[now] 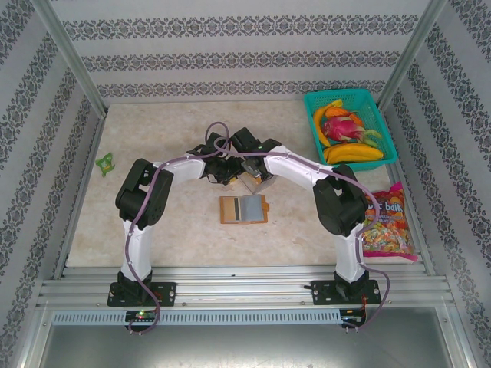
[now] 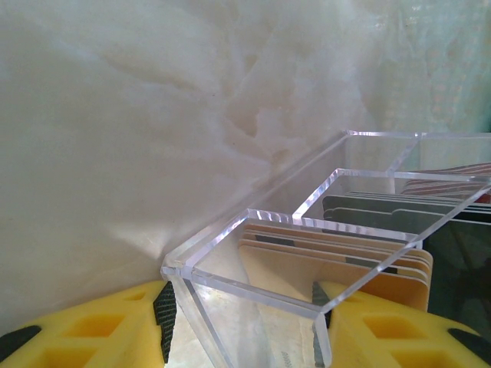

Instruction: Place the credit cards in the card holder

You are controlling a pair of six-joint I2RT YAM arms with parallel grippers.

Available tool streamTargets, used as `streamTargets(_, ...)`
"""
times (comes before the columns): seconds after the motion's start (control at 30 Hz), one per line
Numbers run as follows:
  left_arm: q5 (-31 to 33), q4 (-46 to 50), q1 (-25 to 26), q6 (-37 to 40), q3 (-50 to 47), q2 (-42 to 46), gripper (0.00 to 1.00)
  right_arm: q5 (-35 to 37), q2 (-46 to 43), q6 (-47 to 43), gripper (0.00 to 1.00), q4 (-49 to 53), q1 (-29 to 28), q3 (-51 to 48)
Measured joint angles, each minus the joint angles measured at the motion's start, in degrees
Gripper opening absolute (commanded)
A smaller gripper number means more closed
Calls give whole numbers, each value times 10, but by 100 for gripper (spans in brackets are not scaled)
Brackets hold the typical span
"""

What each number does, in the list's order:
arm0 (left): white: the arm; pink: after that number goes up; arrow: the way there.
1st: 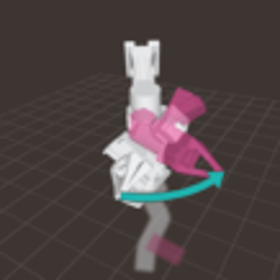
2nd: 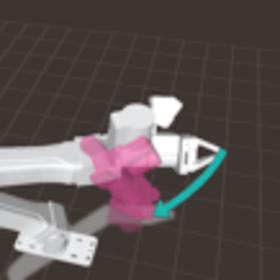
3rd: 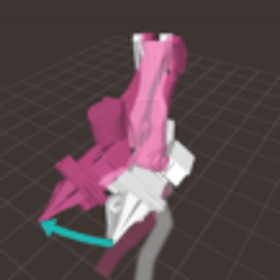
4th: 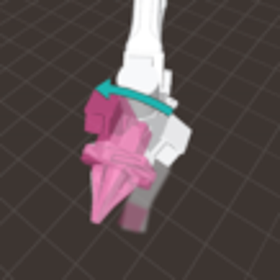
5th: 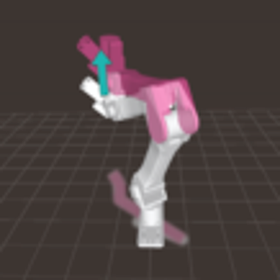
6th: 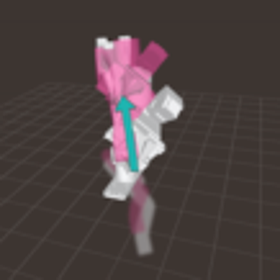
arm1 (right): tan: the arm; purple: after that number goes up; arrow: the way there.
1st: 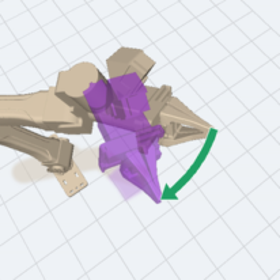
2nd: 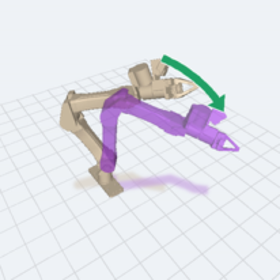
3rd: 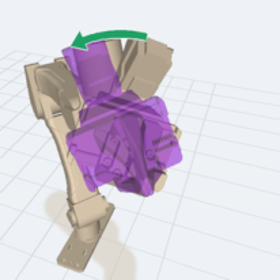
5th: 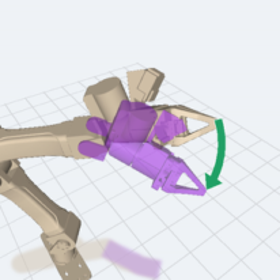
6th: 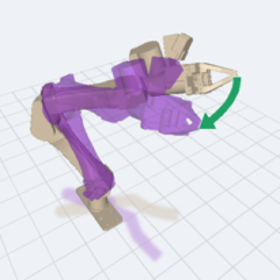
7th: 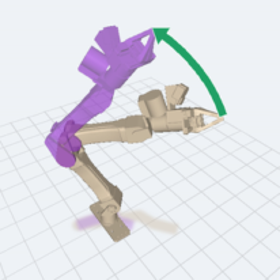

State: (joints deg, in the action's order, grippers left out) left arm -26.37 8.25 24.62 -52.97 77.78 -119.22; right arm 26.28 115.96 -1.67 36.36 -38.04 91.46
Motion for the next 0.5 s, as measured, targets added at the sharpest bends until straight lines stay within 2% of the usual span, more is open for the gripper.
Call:
streamTargets(0.17, 0, 0, 0, 0, 0, 0, 51, -9, -2, 2, 0, 9, -4, 7)
streamTargets(0.5, 0, 0, 0, 2, 0, 0, 52, -93, -45, 66, 0, 47, -4, 20)
